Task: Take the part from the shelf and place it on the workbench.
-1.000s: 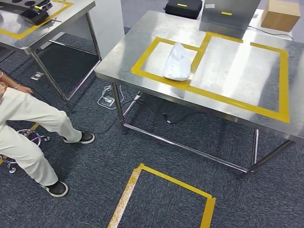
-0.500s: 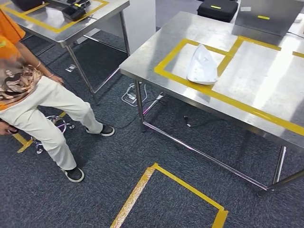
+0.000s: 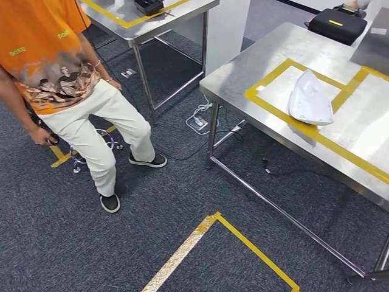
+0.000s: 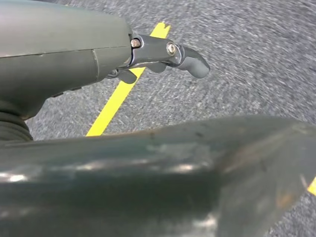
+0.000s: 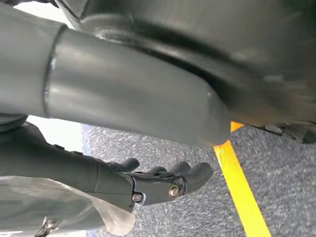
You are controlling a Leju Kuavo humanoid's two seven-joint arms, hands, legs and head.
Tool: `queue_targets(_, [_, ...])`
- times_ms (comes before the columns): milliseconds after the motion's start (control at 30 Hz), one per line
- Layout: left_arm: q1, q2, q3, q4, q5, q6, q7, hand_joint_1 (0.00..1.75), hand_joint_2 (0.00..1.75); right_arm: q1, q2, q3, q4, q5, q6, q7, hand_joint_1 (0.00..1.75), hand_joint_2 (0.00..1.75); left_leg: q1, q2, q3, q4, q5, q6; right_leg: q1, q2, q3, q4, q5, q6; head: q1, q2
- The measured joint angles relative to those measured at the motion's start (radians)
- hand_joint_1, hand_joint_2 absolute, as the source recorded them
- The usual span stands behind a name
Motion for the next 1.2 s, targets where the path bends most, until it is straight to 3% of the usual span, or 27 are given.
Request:
queue_targets(33, [0.001, 0.000, 0.000, 0.000, 0.000, 0.000, 0.000, 0.00, 0.00, 0.001, 0.000, 0.000, 0.000, 0.000, 0.000, 0.001, 0.00, 0.00, -0.001, -0.014, 0.000, 0.000, 0.000, 0.000, 0.000, 0.001, -0.015, 0.020, 0.007, -0.002, 0.000, 0.000])
queue_targets(67, [0.001, 0.000, 0.000, 0.001, 0.000, 0.000, 0.000, 0.00, 0.00, 0.002, 0.000, 0.000, 0.000, 0.000, 0.000, 0.001, 0.00, 0.00, -0.002, -0.029, 0.002, 0.001, 0.000, 0.000, 0.000, 0.003, -0.009, -0.003, 0.035, -0.004, 0.000, 0.000])
queue_targets(100, [0.001, 0.000, 0.000, 0.001, 0.000, -0.001, 0.000, 0.00, 0.00, 0.002, 0.000, 0.000, 0.000, 0.000, 0.000, 0.001, 0.00, 0.00, -0.003, -0.044, 0.003, 0.001, 0.000, 0.000, 0.000, 0.011, 0.013, -0.062, 0.078, -0.007, 0.000, 0.000])
queue_targets(167, [0.000, 0.000, 0.000, 0.001, 0.002, -0.004, 0.000, 0.00, 0.00, 0.002, 0.000, 0.000, 0.001, 0.000, 0.000, 0.002, 0.00, 0.00, -0.003, -0.071, 0.003, 0.004, 0.000, -0.003, -0.002, 0.055, 0.071, -0.203, 0.142, -0.015, 0.000, 0.000])
queue_targets(233, [-0.002, 0.000, 0.000, 0.002, 0.003, -0.007, 0.002, 0.00, 0.00, 0.001, 0.000, 0.000, 0.002, 0.001, 0.000, 0.003, 0.00, 0.00, -0.001, -0.093, -0.004, 0.006, 0.002, -0.014, -0.003, 0.086, 0.102, -0.266, 0.154, -0.020, 0.000, 0.000])
queue_targets(300, [0.000, 0.001, 0.000, 0.002, 0.005, -0.007, 0.004, 0.00, 0.00, -0.001, 0.000, 0.000, 0.002, 0.005, 0.000, 0.007, 0.00, 0.00, 0.002, -0.113, -0.011, 0.006, 0.007, -0.027, -0.001, 0.072, 0.110, -0.272, 0.155, -0.026, 0.000, 0.000])
queue_targets(333, [0.002, 0.002, 0.000, 0.002, 0.005, -0.005, 0.008, 0.00, 0.00, -0.002, 0.000, 0.001, 0.002, 0.010, 0.000, 0.011, 0.00, 0.00, 0.002, -0.105, -0.014, 0.011, 0.003, -0.033, -0.002, 0.060, 0.113, -0.275, 0.157, -0.030, -0.001, 0.000])
queue_targets(400, [0.002, 0.006, 0.000, 0.003, 0.004, 0.001, 0.024, 0.00, 0.00, -0.001, 0.001, 0.003, 0.002, 0.016, -0.002, 0.020, 0.00, 0.00, 0.001, -0.056, -0.040, 0.069, -0.033, -0.044, -0.005, 0.031, 0.119, -0.282, 0.160, -0.041, -0.007, 0.000])
queue_targets(467, [0.001, 0.009, 0.000, 0.004, -0.002, -0.001, 0.059, 0.00, 0.00, 0.002, -0.002, 0.004, 0.002, 0.007, -0.009, 0.025, 0.00, 0.00, 0.004, -0.007, -0.100, 0.199, -0.098, -0.055, -0.003, -0.001, 0.121, -0.282, 0.157, -0.047, -0.011, 0.000])
queue_targets(500, [0.001, 0.011, 0.000, 0.004, -0.006, -0.005, 0.081, 0.00, 0.00, 0.003, -0.005, 0.003, 0.002, 0.000, -0.014, 0.026, 0.00, 0.00, 0.007, 0.000, -0.128, 0.259, -0.121, -0.058, -0.002, -0.017, 0.121, -0.282, 0.155, -0.048, -0.011, 0.000])
queue_targets(533, [0.003, 0.012, 0.000, 0.005, -0.009, -0.010, 0.099, 0.00, 0.00, 0.005, -0.009, 0.002, 0.002, -0.005, -0.017, 0.025, 0.00, 0.00, 0.010, 0.003, -0.141, 0.291, -0.126, -0.061, -0.002, -0.033, 0.122, -0.282, 0.153, -0.048, -0.011, 0.000])
queue_targets(567, [0.007, 0.013, 0.000, 0.005, -0.011, -0.012, 0.111, 0.00, 0.00, 0.006, -0.013, 0.002, 0.002, -0.007, -0.020, 0.026, 0.00, 0.00, 0.012, 0.006, -0.136, 0.283, -0.111, -0.062, -0.002, -0.046, 0.124, -0.282, 0.151, -0.047, -0.011, 0.000])
queue_targets(600, [0.012, 0.013, 0.000, 0.006, -0.012, -0.012, 0.114, 0.00, 0.00, 0.008, -0.016, 0.001, 0.002, -0.006, -0.021, 0.029, 0.00, 0.00, 0.013, 0.011, -0.111, 0.236, -0.081, -0.062, -0.002, -0.058, 0.127, -0.282, 0.149, -0.045, -0.011, 0.000])
queue_targets(667, [0.015, 0.013, 0.001, 0.006, -0.012, -0.003, 0.098, 0.00, 0.00, 0.012, -0.023, 0.000, 0.002, -0.004, -0.019, 0.036, 0.00, 0.00, 0.009, 0.049, -0.037, 0.094, -0.021, -0.055, 0.001, -0.081, 0.133, -0.281, 0.142, -0.037, -0.012, 0.000])
queue_targets(733, [0.012, 0.013, 0.001, 0.006, -0.012, 0.006, 0.071, 0.00, 0.00, 0.017, -0.029, 0.000, 0.002, -0.001, -0.015, 0.043, 0.00, 0.00, 0.001, 0.076, 0.002, 0.015, -0.005, -0.043, 0.005, -0.102, 0.135, -0.281, 0.133, -0.025, -0.010, 0.000])
queue_targets(800, [0.011, 0.013, 0.002, 0.006, -0.012, 0.010, 0.048, 0.00, 0.00, 0.020, -0.034, -0.001, 0.002, 0.003, -0.009, 0.051, 0.00, 0.00, -0.003, 0.062, 0.002, 0.010, -0.009, -0.030, 0.005, -0.120, 0.144, -0.285, 0.129, -0.013, -0.010, 0.000])
queue_targets(833, [0.012, 0.013, 0.002, 0.006, -0.012, 0.010, 0.039, 0.00, 0.00, 0.020, -0.036, -0.001, 0.002, 0.004, -0.006, 0.054, 0.00, 0.00, -0.002, 0.053, 0.003, 0.006, -0.007, -0.023, 0.003, -0.115, 0.149, -0.284, 0.124, -0.008, -0.011, 0.000])
queue_targets(900, [0.011, 0.013, 0.003, 0.006, -0.012, 0.010, 0.023, 0.00, 0.00, 0.023, -0.039, -0.001, 0.001, 0.006, -0.005, 0.057, 0.00, 0.00, 0.003, 0.034, 0.005, -0.002, -0.001, -0.011, 0.000, -0.068, 0.135, -0.239, 0.089, 0.000, -0.007, 0.000])
queue_targets(967, [0.006, 0.012, 0.003, 0.006, -0.012, 0.006, 0.014, 0.00, 0.00, 0.029, -0.043, -0.002, 0.001, 0.004, -0.005, 0.060, 0.00, 0.00, 0.004, 0.014, 0.004, -0.003, 0.001, -0.004, -0.001, -0.013, 0.072, -0.109, 0.022, 0.002, -0.002, 0.000])
queue_targets(1000, [0.004, 0.012, 0.003, 0.006, -0.012, 0.001, 0.012, 0.00, 0.00, 0.033, -0.044, -0.004, 0.001, 0.000, -0.005, 0.063, 0.00, 0.00, 0.003, 0.002, 0.003, -0.003, 0.001, -0.002, -0.001, -0.003, 0.034, -0.037, -0.005, 0.002, -0.001, 0.000])
queue_targets(1033, [0.002, 0.011, 0.003, 0.006, -0.015, -0.005, 0.014, 0.00, 0.00, 0.035, -0.045, -0.007, 0.001, -0.005, -0.005, 0.067, 0.00, 0.00, 0.002, -0.011, 0.003, -0.003, 0.001, -0.002, 0.000, 0.000, 0.007, 0.008, -0.013, 0.002, -0.001, 0.000])
queue_targets(1067, [0.001, 0.010, 0.003, 0.006, -0.018, -0.012, 0.016, 0.00, 0.00, 0.036, -0.047, -0.011, 0.001, -0.011, -0.006, 0.070, 0.00, 0.00, 0.001, -0.025, 0.004, -0.003, 0.001, -0.002, 0.000, 0.002, -0.003, 0.014, 0.002, 0.000, -0.001, 0.000])
queue_targets(1133, [-0.003, 0.007, 0.003, 0.006, -0.030, -0.023, 0.022, 0.00, 0.00, 0.037, -0.052, -0.016, -0.001, -0.019, -0.008, 0.068, 0.00, 0.00, 0.001, -0.054, 0.007, -0.002, 0.000, -0.003, -0.001, 0.017, 0.030, -0.091, 0.082, -0.003, -0.001, 0.000])
queue_targets(1200, [-0.009, 0.004, 0.002, 0.006, -0.040, -0.031, 0.027, 0.00, 0.00, 0.035, -0.056, -0.017, -0.003, -0.020, -0.014, 0.059, 0.00, 0.00, 0.000, -0.080, 0.005, 0.002, 0.000, -0.008, -0.007, 0.073, 0.083, -0.221, 0.142, -0.006, -0.002, 0.000])
